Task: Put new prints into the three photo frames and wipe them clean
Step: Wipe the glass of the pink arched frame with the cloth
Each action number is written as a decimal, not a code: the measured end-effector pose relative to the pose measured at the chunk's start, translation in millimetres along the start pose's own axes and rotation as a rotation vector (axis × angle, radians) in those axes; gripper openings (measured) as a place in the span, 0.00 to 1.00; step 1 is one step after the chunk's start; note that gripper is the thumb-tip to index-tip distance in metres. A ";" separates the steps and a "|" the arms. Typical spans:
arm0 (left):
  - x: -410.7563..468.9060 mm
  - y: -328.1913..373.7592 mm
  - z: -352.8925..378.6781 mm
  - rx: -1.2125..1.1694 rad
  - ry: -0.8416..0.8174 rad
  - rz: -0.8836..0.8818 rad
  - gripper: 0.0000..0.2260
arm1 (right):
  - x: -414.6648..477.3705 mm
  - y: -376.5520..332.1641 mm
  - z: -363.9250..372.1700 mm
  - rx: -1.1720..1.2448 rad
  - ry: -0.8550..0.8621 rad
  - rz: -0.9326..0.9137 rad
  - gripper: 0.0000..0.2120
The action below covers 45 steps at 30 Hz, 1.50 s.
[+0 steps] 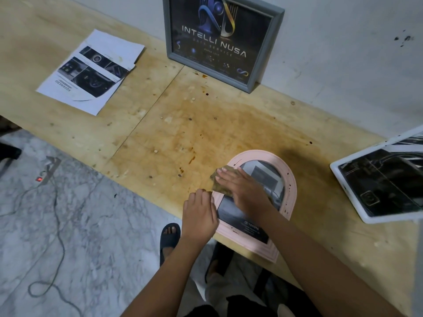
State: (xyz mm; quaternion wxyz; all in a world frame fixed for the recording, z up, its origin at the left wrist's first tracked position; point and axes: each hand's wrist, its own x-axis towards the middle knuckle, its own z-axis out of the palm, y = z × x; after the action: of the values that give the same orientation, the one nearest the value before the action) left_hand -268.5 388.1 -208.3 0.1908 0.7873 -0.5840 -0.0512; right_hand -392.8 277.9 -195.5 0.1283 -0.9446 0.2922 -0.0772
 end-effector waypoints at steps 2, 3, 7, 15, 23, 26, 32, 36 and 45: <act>-1.0 0.2 1.1 0.003 -0.007 -0.007 0.03 | 0.6 2.7 0.5 -0.003 -0.010 0.049 0.27; -1.0 0.7 1.2 0.000 -0.006 -0.009 0.03 | 2.0 4.6 -0.2 0.009 -0.018 0.082 0.27; -2.0 2.0 -0.8 -0.023 -0.002 -0.020 0.02 | 8.6 13.9 -1.4 0.003 0.011 0.125 0.27; -1.0 2.3 -3.8 -0.051 -0.020 -0.016 0.03 | 24.2 30.0 -7.0 0.040 0.131 0.313 0.28; 11.0 18.3 -15.6 -0.123 -0.155 -0.106 0.18 | 27.1 25.8 -10.8 0.120 0.144 0.270 0.17; 21.9 18.2 -12.6 -0.171 -0.256 0.033 0.25 | 28.6 30.9 -11.5 0.253 0.124 0.273 0.15; 21.5 10.1 -5.4 -0.229 -0.357 0.098 0.25 | 32.6 38.3 -8.9 0.351 0.126 0.291 0.14; 20.8 11.0 -5.5 -0.226 -0.366 0.085 0.25 | 33.7 38.0 -8.0 0.301 0.184 0.225 0.12; 20.2 11.6 -3.6 -0.232 -0.349 0.074 0.23 | 32.3 41.9 -17.8 0.219 0.333 0.431 0.11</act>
State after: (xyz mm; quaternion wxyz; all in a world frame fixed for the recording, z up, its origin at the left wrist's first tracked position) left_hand -271.6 367.2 -197.9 0.1778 0.7175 -0.6268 -0.2464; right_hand -392.6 222.5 -188.2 0.1934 -0.8156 0.4929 -0.2334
